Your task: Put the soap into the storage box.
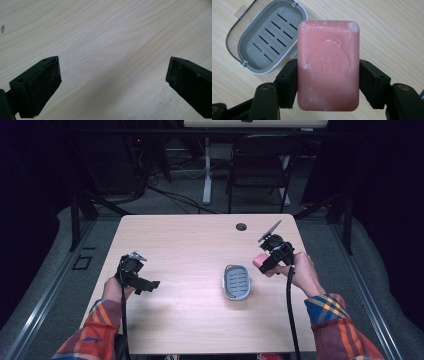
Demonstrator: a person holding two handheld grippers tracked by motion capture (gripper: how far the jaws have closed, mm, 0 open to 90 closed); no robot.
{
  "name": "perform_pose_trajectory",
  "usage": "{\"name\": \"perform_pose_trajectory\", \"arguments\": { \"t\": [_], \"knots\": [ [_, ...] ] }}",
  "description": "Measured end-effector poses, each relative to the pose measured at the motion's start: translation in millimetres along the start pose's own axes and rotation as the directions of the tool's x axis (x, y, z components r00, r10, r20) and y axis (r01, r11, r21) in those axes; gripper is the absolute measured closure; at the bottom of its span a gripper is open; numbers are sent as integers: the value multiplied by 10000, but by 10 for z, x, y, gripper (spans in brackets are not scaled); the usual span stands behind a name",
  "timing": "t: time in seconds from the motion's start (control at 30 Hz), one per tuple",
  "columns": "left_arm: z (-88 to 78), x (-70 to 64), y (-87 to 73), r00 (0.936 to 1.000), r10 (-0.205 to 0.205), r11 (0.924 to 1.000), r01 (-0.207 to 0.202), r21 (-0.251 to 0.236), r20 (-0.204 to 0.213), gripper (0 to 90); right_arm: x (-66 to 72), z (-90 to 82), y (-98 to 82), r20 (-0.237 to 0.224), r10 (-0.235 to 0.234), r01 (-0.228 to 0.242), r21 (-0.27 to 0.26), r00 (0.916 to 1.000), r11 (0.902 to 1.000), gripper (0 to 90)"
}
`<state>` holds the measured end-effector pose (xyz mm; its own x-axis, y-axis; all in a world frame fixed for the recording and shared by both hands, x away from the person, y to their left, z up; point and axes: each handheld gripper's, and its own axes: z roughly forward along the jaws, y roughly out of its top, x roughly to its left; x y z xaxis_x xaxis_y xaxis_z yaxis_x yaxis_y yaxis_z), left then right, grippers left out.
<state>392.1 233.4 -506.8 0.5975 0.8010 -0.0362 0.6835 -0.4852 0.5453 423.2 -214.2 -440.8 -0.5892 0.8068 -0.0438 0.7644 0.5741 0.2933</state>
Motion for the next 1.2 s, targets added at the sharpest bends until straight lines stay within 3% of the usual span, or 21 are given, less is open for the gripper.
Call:
{"name": "perform_pose_trajectory", "arguments": {
  "t": [0.3,0.4,0.47,1.2],
  "knots": [
    [19,-5,14,10000,73,10000,-73,6,39,0,113,-11,141,33,-389,388,78,9992,9992,373],
    [17,-17,19,9999,116,9999,-116,48,23,0,146,29,170,-66,-324,324,29,9995,9995,373],
    [8,-26,19,9999,144,9999,-144,7,-4,0,154,46,195,-27,-518,519,231,9987,9984,373],
    [12,-23,18,9999,140,9999,-140,51,28,0,288,140,342,-271,-785,797,471,9965,9957,373]
  ]
}}
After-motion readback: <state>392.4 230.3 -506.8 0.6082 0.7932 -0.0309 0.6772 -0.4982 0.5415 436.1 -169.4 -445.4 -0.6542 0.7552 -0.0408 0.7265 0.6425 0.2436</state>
